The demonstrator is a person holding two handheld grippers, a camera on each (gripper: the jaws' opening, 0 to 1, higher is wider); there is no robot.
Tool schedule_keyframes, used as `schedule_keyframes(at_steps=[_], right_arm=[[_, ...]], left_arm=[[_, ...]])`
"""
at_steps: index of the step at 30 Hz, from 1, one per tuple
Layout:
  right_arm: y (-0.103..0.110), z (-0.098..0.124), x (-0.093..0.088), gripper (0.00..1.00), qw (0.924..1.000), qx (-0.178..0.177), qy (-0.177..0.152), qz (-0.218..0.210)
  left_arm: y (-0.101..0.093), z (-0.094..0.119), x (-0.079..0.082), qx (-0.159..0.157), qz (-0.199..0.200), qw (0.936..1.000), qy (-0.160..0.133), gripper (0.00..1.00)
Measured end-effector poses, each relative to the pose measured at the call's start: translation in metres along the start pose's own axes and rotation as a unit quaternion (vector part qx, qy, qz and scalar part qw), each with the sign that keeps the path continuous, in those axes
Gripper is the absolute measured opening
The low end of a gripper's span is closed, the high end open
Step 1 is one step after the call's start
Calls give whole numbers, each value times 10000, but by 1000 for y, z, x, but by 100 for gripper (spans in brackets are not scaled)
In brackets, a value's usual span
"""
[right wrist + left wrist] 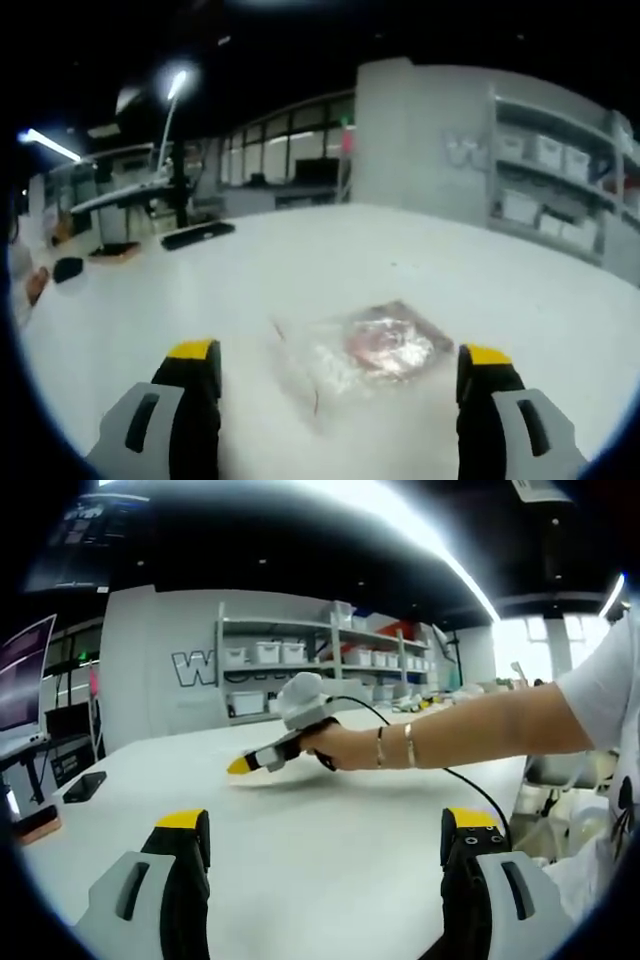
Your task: Open the resealable bag by pulling the two sides of the seal apart until the entire bag opening is separated and visibly accessible.
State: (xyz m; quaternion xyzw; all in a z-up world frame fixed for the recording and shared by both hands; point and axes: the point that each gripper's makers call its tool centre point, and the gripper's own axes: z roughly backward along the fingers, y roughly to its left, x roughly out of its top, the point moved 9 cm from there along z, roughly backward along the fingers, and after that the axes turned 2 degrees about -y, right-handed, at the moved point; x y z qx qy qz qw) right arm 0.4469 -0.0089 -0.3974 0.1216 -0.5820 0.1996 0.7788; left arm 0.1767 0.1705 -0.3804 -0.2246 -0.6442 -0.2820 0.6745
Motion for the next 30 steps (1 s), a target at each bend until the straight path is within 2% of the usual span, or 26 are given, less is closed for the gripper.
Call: schedule_keyframes(at_steps=[21,30], right_arm=[[-23,21,1,99,9997,-35,-182,-169],[-22,44,-10,98,9997,-57,-191,-160]], left_arm=[[-1,-2,-6,22,-16,10000,95,95],[-2,-2,-8,17,-32,9999,124,95]])
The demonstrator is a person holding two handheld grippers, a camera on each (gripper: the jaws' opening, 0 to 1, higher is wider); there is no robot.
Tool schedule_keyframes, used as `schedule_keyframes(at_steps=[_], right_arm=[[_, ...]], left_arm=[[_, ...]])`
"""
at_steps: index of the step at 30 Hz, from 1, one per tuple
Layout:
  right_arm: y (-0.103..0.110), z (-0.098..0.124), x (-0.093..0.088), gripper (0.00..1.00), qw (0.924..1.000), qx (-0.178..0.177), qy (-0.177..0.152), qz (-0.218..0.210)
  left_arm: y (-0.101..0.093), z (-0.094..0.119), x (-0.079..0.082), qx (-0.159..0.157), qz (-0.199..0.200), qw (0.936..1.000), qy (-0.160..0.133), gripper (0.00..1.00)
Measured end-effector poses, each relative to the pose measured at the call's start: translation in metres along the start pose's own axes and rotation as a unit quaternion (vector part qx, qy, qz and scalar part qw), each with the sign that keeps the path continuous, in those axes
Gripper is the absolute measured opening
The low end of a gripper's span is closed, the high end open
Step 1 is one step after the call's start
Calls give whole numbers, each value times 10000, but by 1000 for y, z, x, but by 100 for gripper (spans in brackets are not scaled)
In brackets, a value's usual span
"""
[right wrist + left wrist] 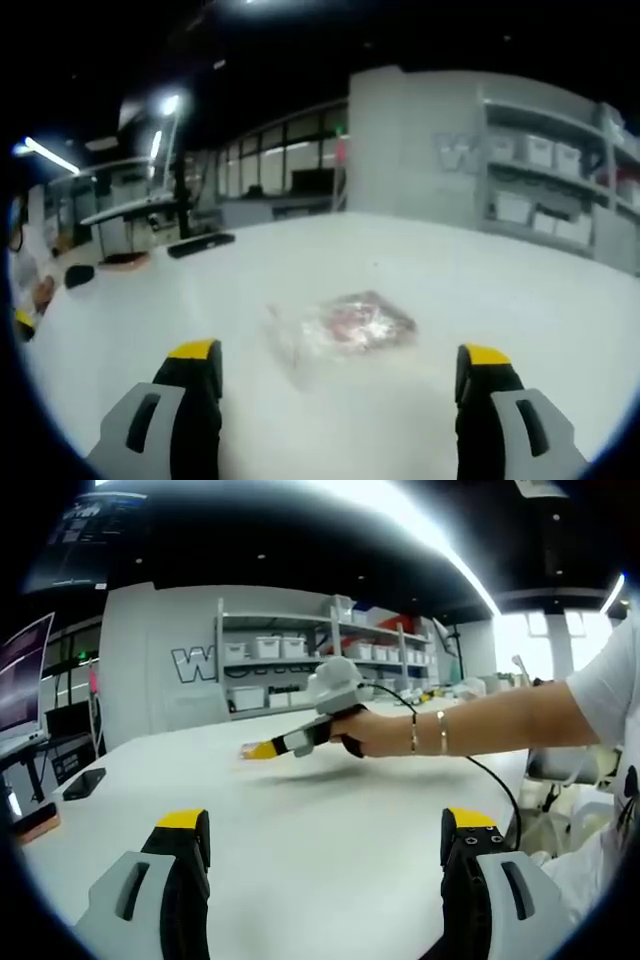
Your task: Open the resealable bag by pulling the two sides of the seal apart until the entire bag opening is separated and visibly accessible.
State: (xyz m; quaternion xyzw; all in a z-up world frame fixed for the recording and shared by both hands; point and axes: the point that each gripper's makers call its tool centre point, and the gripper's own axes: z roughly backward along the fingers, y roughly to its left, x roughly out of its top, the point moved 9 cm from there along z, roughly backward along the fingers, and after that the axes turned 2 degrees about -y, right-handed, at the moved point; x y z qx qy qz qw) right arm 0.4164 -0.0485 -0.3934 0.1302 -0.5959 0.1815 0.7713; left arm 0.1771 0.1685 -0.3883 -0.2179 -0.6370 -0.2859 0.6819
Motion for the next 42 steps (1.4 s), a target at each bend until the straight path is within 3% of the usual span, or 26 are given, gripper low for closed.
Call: schedule_keyframes(at_steps=[20,42], right_arm=[[-13,39,-14,98,9998,-161,-43,-126],[-10,79,-23,97,9994,-137,-185,-256]], left_arm=[[-3,-1,0,-63,-23,10000,6,95],[-3,-1,1,-52,-37,10000,9,95]])
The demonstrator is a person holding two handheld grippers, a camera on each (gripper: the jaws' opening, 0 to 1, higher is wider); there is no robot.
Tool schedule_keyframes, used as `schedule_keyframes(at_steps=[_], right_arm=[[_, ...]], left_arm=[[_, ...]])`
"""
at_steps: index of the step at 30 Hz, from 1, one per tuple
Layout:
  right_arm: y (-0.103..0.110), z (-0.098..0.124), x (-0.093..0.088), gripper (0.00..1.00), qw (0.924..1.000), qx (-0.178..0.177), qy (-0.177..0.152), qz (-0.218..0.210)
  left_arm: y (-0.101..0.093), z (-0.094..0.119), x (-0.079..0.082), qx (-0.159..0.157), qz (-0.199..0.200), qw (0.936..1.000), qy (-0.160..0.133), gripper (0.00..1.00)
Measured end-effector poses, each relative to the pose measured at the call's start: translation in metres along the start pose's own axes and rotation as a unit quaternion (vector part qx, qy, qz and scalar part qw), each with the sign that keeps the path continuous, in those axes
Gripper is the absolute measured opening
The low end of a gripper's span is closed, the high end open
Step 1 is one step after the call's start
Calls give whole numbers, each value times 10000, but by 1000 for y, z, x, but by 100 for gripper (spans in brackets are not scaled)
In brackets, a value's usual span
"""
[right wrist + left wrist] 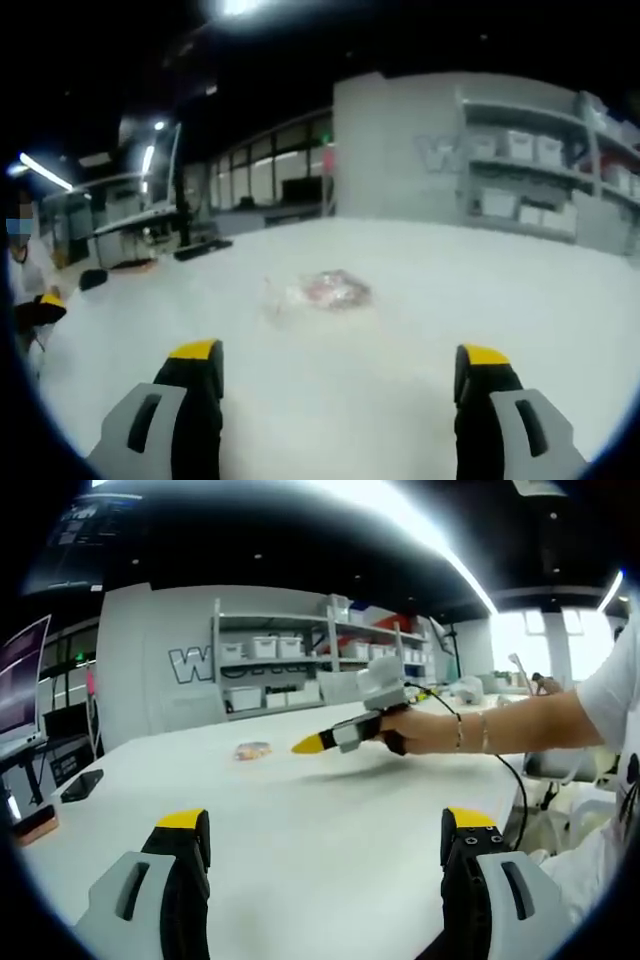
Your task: Open the resealable bag by pulling the two sides of the seal apart until the entire bag opening is separated and visibly accessible.
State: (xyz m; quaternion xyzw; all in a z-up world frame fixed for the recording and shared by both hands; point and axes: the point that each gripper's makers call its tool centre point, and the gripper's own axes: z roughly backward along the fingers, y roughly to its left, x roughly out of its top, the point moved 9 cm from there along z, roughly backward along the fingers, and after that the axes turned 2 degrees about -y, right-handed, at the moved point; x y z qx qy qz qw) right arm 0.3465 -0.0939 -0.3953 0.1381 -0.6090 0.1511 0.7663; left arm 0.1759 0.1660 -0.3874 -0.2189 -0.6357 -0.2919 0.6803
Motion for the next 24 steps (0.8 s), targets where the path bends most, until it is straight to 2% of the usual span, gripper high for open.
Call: schedule_keyframes(at_steps=[24], right_arm=[[-15,33,-5,97,9997,31,-201,-144]], left_arm=[[-7,0,-1,-26,-87,10000,33,94]])
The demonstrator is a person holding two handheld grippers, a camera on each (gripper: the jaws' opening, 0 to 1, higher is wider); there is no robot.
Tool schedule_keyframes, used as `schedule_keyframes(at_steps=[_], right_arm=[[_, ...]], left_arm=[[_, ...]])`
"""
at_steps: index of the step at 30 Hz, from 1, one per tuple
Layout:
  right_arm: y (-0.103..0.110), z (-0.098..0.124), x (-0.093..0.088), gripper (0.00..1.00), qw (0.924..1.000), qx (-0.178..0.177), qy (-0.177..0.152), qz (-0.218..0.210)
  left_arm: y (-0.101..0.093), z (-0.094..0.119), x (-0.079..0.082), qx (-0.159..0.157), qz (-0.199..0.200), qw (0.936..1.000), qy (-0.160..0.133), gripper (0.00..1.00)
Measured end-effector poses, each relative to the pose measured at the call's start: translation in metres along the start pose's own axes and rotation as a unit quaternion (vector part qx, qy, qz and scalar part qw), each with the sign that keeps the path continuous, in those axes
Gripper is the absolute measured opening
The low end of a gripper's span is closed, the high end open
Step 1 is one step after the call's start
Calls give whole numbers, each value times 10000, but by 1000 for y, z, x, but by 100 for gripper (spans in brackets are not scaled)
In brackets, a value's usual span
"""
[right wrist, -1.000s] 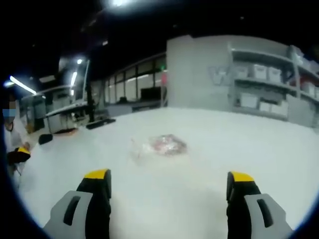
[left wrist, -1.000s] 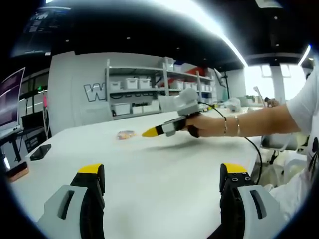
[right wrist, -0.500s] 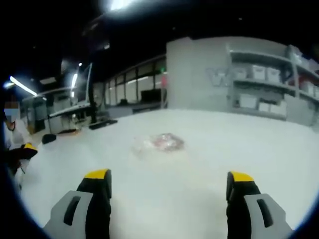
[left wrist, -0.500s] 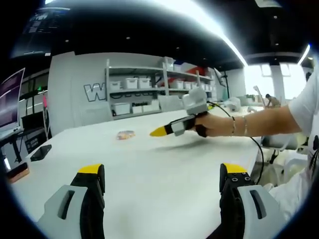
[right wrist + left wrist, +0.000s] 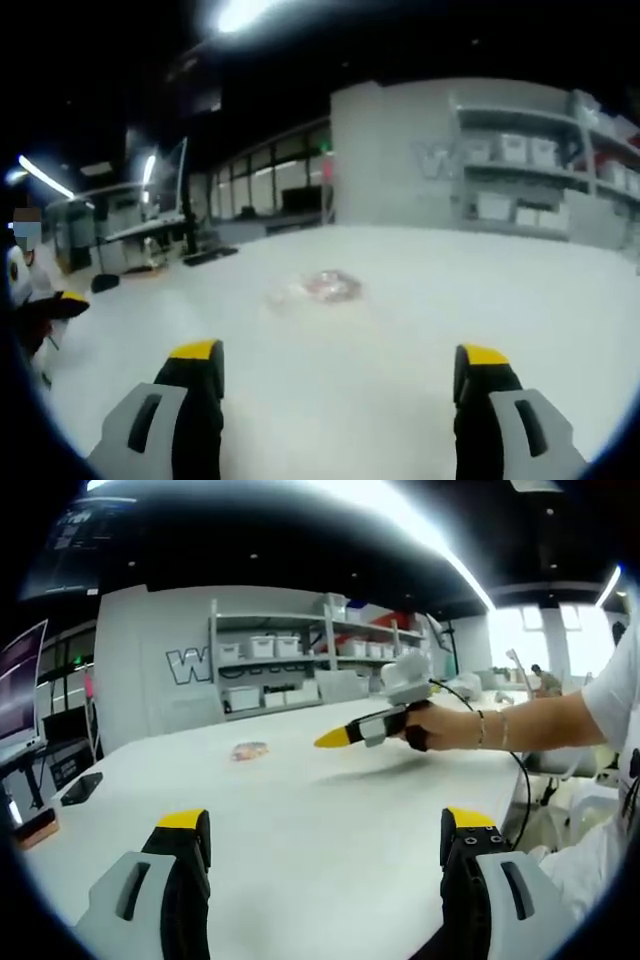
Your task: Open the resealable bag by pulling the two sides of the seal apart until the entire bag opening is separated and visibly accessible.
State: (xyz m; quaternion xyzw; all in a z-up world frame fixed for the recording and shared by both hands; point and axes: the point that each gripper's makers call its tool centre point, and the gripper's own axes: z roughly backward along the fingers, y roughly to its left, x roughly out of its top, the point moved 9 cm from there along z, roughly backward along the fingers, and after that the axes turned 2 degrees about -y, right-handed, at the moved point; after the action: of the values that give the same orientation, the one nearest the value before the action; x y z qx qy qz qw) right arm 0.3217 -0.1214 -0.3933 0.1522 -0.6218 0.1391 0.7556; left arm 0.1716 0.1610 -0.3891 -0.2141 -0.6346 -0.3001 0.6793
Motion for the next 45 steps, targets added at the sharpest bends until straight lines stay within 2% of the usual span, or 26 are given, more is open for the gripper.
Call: schedule_keyframes(at_steps=[22,35,45], right_arm=[[-19,35,-9,96,9998,-111,-130,-108],[-19,68,-8,95,9992,-150,-340,-167],[-17,85,-8,95,9987,-176,-451,-181]], left_arm=[[-1,1,1,-1,-71,10000,19,94],[0,1,3,26,-72,10000,-3,94],[0,2,5,25,-80,10000,-35,94]])
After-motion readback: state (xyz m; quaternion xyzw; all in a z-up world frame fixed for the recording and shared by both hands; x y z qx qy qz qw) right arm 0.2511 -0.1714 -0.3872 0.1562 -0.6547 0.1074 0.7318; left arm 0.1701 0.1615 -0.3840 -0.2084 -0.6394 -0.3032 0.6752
